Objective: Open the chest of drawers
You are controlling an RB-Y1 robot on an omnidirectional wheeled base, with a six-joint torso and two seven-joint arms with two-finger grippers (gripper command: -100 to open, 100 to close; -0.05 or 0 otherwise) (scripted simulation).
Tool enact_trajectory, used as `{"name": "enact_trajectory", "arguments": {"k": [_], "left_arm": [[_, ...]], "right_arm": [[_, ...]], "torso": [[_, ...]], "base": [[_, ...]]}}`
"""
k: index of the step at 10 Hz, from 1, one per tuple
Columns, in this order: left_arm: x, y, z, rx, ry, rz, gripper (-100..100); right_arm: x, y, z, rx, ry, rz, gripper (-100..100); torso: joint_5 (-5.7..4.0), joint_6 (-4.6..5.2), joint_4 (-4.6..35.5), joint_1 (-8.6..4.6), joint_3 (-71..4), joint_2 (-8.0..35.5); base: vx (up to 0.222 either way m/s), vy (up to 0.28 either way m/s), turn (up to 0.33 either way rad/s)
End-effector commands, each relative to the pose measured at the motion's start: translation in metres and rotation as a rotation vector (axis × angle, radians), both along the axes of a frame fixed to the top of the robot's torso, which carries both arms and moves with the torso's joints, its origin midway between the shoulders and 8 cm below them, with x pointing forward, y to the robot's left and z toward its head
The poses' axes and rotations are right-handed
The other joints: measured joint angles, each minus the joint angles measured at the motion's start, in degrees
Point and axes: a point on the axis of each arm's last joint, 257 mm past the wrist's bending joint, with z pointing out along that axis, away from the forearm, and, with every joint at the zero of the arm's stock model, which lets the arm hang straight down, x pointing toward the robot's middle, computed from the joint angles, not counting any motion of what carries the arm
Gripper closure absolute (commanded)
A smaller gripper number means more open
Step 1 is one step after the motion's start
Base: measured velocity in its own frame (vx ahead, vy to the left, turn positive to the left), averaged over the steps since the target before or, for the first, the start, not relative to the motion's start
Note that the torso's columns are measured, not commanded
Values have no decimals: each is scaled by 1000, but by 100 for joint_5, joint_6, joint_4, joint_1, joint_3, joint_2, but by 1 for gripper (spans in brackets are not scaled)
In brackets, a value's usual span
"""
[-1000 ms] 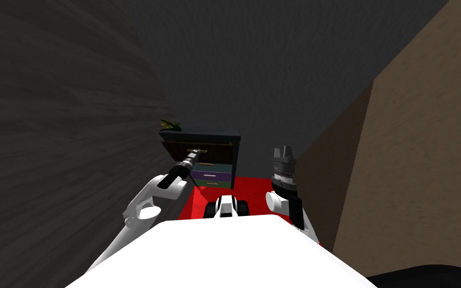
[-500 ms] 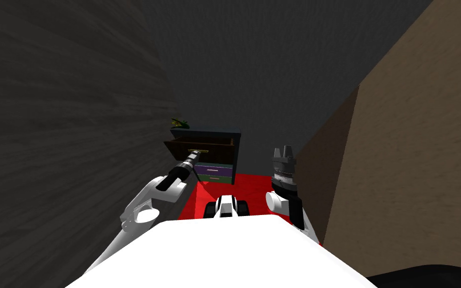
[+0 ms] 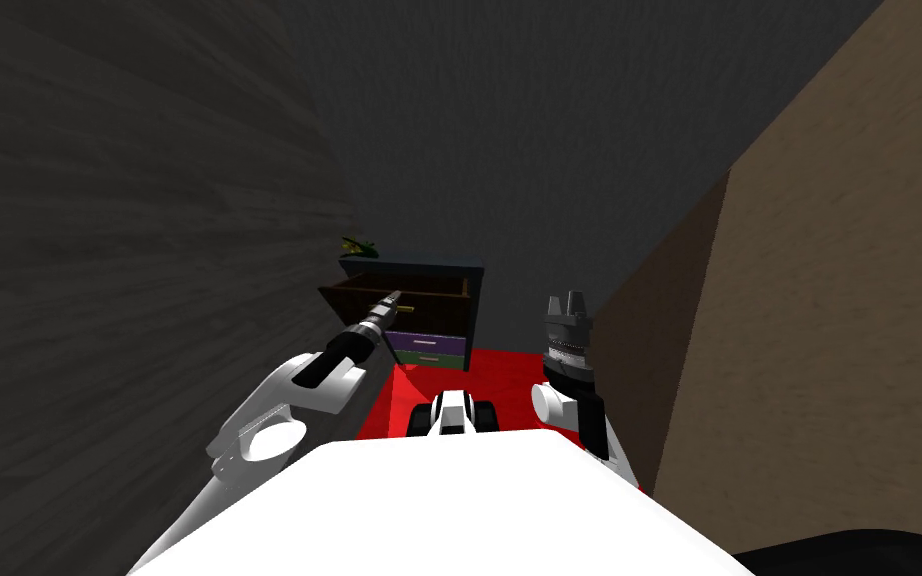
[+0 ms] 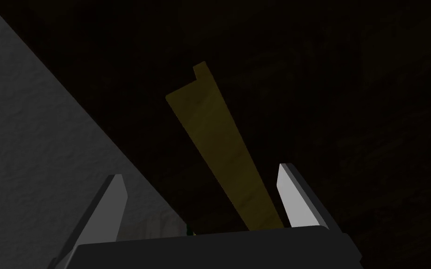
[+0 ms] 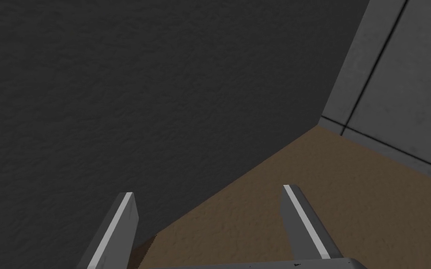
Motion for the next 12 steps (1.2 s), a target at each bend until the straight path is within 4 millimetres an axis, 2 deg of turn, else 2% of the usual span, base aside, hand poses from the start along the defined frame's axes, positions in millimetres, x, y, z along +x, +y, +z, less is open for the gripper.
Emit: {"name": "enact_trajectory", "arguments": {"k": [1, 5, 6, 7, 12], "left_arm": [[-11, -1, 14, 0, 1, -1, -100], [-24, -5, 30, 2, 2, -5, -100], [-22, -5, 16, -1, 27, 1, -100], [-23, -5, 14, -1, 35, 4, 0], [-23, -3, 8, -2, 51, 8, 0]], "right_arm": [[0, 0, 0, 0, 0, 0, 0], [0, 0, 0, 0, 0, 0, 0], [0, 0, 0, 0, 0, 0, 0], [0, 0, 0, 0, 0, 0, 0], [0, 0, 0, 0, 0, 0, 0]], "torso": [[2, -1, 2, 3, 8, 11], [-16, -10, 36, -5, 23, 44], [-22, -9, 43, -15, 23, 46], [-15, -6, 29, -14, 23, 41], [-3, -1, 5, -6, 5, 8]], "base": [[41, 3, -4], [27, 0, 6], [21, 0, -1], [5, 0, 0], [0, 0, 0]]}}
